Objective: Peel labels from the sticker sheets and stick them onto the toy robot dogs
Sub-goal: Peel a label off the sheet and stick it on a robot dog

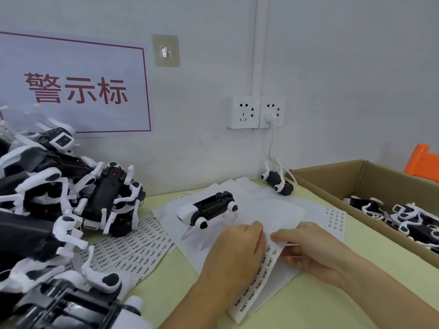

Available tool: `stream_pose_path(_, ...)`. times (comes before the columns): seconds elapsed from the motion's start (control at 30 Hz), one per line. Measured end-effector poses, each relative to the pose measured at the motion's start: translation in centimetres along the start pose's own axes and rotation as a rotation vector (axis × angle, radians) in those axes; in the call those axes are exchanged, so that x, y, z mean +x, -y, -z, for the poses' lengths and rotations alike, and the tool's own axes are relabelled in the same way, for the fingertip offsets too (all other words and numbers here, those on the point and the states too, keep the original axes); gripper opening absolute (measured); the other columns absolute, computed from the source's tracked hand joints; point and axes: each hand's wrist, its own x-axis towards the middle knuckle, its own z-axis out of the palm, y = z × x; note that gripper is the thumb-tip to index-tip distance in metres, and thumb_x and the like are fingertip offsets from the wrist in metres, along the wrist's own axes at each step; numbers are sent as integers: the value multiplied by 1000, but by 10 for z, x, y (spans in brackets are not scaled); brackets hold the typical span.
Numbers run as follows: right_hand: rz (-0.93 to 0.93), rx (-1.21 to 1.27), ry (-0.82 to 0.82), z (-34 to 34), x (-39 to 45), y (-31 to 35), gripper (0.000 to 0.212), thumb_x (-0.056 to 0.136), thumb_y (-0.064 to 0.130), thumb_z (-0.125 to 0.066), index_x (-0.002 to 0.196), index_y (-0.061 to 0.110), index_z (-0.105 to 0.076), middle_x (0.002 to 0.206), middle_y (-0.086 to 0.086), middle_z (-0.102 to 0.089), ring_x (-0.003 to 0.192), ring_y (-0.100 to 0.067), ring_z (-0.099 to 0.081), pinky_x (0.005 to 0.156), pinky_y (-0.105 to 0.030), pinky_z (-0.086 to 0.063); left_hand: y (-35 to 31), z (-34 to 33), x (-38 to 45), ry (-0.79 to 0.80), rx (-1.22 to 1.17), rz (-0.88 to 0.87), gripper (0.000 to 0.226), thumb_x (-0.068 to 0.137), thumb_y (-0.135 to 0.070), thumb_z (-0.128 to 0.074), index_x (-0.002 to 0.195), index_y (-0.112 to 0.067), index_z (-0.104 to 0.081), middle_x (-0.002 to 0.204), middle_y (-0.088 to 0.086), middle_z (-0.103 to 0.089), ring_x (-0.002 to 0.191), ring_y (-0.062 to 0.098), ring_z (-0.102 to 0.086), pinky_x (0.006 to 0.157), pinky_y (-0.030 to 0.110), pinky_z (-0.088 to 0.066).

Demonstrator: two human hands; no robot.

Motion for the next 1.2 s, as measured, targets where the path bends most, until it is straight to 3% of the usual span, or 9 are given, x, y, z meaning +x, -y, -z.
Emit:
stream_pose_path(0.13,19,-7,-19,0,2,-2,8,82,1,-70,80,9,-71,84,-13,-72,67,-19,-61,48,-21,-42,-2,-2,2,31,-227,193,21,97,-30,-57,85,-16,-66,78,-6,-64,72,9,-57,64,24,-48)
stream_pose_path(0.23,23,-23,-29,0,3,-3,17,82,-1,-70,68,9,-71,83,-16,-71,71,-19,-62,55,-23,-45,-4,-4,4,58,-400,367,17,94,-29,-65,82,-18,-69,73,-8,-66,67,2,-59,60,15,-46)
stream_pose_path(0.37,51,-98,-41,-1,0,-2,6,84,-1,-68,80,-3,-72,93,-23,-74,77,-24,-67,64,-27,-48,-2,-4,4,91,-552,514,16,91,-27,-68,77,-21,-69,67,-12,-68,57,-3,-58,53,11,-43)
stream_pose_path(0.43,78,-167,-81,-2,0,-3,15,83,0,-67,84,-14,-69,93,-25,-74,81,-40,-67,72,-36,-46,-2,-4,5,98,-567,533,18,92,-25,-69,75,-20,-68,65,-11,-67,54,-2,-57,51,11,-43)
stream_pose_path(0.5,104,-235,-122,-6,-2,-2,18,83,3,-68,80,-15,-69,89,-27,-74,90,-49,-67,78,-47,-45,-2,-3,6,99,-569,537,20,92,-23,-68,72,-20,-66,62,-12,-65,52,-2,-56,50,12,-42)
stream_pose_path(0.63,146,-303,-172,-9,-4,-1,28,81,5,-71,54,7,-63,74,-25,-69,67,-27,-60,71,-39,-41,-4,-3,7,98,-524,527,25,92,-18,-65,67,-17,-63,57,-12,-61,51,-2,-54,49,12,-41)
stream_pose_path(0.73,144,-314,-178,-11,-6,0,19,81,6,-72,64,2,-63,77,-34,-65,64,-24,-58,70,-38,-40,-5,-4,7,98,-481,513,22,92,-17,-63,70,-11,-64,61,-4,-63,52,-1,-52,51,13,-43)
stream_pose_path(0.83,147,-328,-198,-10,-5,0,26,81,7,-74,60,5,-58,81,-31,-69,62,-22,-61,70,-38,-43,-6,-5,7,92,-475,515,21,92,-17,-62,72,-10,-65,69,3,-67,53,1,-52,51,15,-43)
stream_pose_path(1.2,150,-357,-232,-9,-2,-1,32,79,8,-77,57,9,-54,62,-16,-66,55,-18,-63,67,-36,-48,-6,-7,5,78,-497,542,26,91,-18,-63,65,-19,-62,62,-5,-63,52,0,-54,51,13,-42)
